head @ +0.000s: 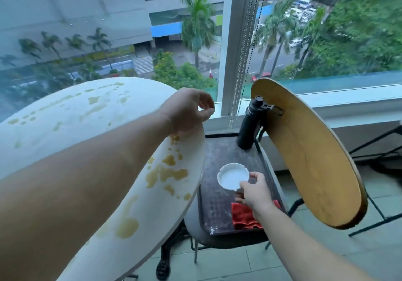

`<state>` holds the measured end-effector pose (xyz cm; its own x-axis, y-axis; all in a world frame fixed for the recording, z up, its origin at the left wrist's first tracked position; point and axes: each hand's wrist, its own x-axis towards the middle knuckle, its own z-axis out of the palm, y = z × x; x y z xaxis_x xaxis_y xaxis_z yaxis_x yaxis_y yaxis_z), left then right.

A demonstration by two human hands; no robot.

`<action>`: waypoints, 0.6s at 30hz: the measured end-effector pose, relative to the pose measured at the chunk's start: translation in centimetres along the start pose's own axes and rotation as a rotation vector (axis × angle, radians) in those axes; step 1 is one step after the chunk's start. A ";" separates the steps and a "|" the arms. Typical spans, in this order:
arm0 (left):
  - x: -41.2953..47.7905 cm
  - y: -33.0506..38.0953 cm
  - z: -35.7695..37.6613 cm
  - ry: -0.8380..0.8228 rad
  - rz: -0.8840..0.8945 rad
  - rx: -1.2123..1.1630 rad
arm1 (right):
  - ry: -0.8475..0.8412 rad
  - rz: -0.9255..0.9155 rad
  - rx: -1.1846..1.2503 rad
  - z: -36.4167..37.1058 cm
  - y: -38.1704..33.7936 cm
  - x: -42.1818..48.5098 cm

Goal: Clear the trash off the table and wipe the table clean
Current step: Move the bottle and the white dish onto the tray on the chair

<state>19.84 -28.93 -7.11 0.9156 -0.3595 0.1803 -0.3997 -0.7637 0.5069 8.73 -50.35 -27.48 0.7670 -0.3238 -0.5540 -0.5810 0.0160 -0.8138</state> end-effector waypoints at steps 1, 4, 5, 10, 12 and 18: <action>0.4 -0.1 0.3 -0.025 -0.005 0.017 | -0.001 0.023 -0.015 0.3 0.9 0.5; 1.4 -0.4 0.8 -0.104 -0.011 0.145 | 0.009 0.085 -0.051 1.0 3.3 2.1; 1.7 -0.4 0.9 -0.128 -0.011 0.192 | 0.019 0.100 -0.059 1.3 3.9 2.6; 3.5 -0.3 1.9 -0.235 -0.038 0.334 | 0.055 0.130 -0.078 1.9 6.1 4.6; 4.0 -0.5 2.2 -0.248 -0.041 0.400 | 0.054 0.135 -0.070 1.9 6.6 5.5; 4.4 -0.9 2.9 -0.238 -0.024 0.486 | -0.005 0.112 -0.110 1.8 7.8 7.4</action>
<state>24.06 -31.37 -9.19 0.9121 -0.4069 -0.0509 -0.4046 -0.9131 0.0502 10.40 -50.91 -38.23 0.6965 -0.3214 -0.6415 -0.6894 -0.0520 -0.7225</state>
